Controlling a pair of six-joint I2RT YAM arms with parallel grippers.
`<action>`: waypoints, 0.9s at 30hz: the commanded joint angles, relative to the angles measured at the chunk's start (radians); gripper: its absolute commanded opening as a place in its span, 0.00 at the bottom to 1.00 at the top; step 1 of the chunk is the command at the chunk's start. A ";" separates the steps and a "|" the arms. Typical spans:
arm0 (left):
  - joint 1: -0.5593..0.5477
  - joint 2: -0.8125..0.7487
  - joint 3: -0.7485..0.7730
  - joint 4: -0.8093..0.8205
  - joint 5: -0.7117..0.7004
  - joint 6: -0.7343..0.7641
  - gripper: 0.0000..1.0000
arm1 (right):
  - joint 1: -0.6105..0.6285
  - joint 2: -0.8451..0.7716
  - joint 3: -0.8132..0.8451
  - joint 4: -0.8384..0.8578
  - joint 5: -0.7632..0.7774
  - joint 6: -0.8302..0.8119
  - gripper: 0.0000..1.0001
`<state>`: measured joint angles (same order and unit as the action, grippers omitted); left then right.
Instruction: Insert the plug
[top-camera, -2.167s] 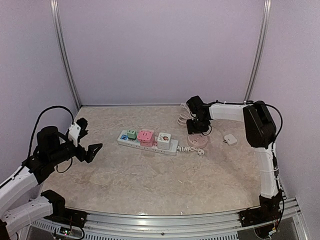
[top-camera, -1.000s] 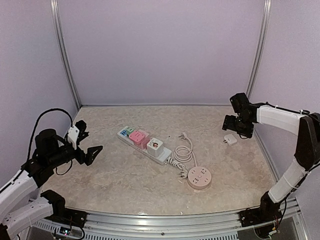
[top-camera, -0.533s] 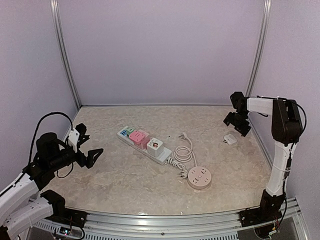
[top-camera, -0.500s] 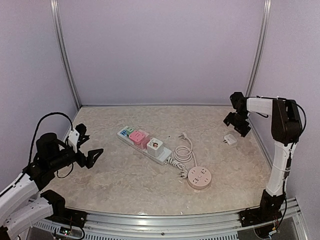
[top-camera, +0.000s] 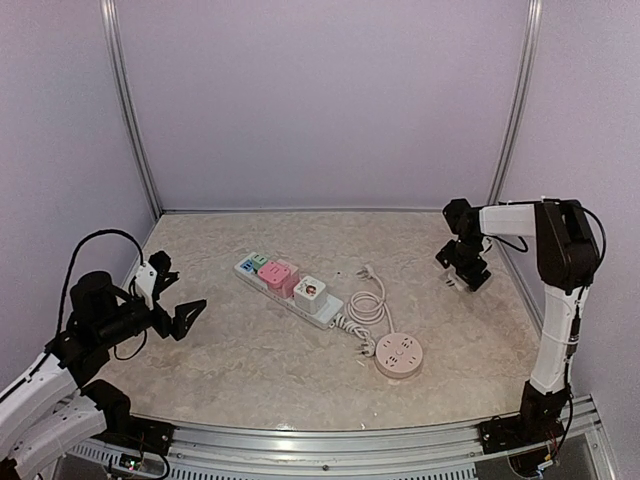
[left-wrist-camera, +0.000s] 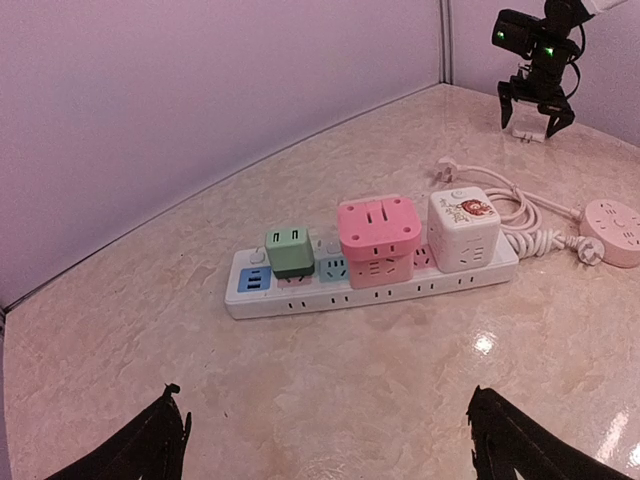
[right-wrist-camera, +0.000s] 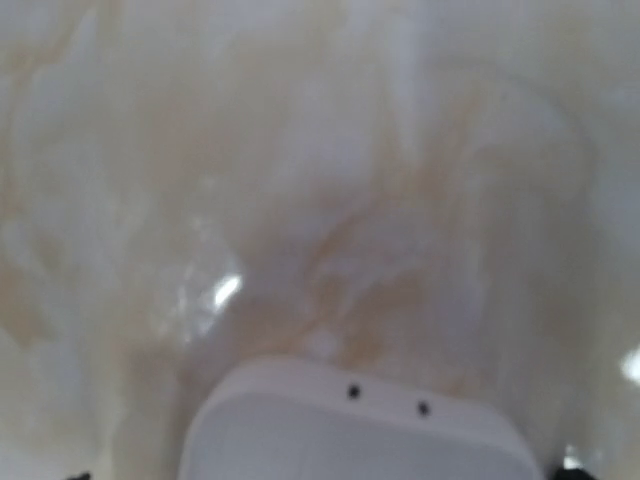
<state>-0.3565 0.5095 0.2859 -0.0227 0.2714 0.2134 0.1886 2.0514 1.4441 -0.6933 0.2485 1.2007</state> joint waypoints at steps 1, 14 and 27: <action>-0.007 -0.012 -0.013 0.014 -0.017 0.002 0.95 | 0.004 0.015 -0.046 0.032 -0.013 0.025 0.97; -0.004 0.000 -0.004 0.014 -0.019 0.009 0.95 | 0.003 -0.016 -0.132 0.122 -0.023 -0.040 0.46; -0.006 -0.015 0.054 0.101 -0.026 -0.095 0.88 | 0.292 -0.365 -0.085 0.299 0.213 -0.536 0.22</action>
<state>-0.3569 0.5064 0.2874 0.0006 0.2539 0.1787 0.3260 1.8664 1.2938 -0.4942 0.3302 0.9031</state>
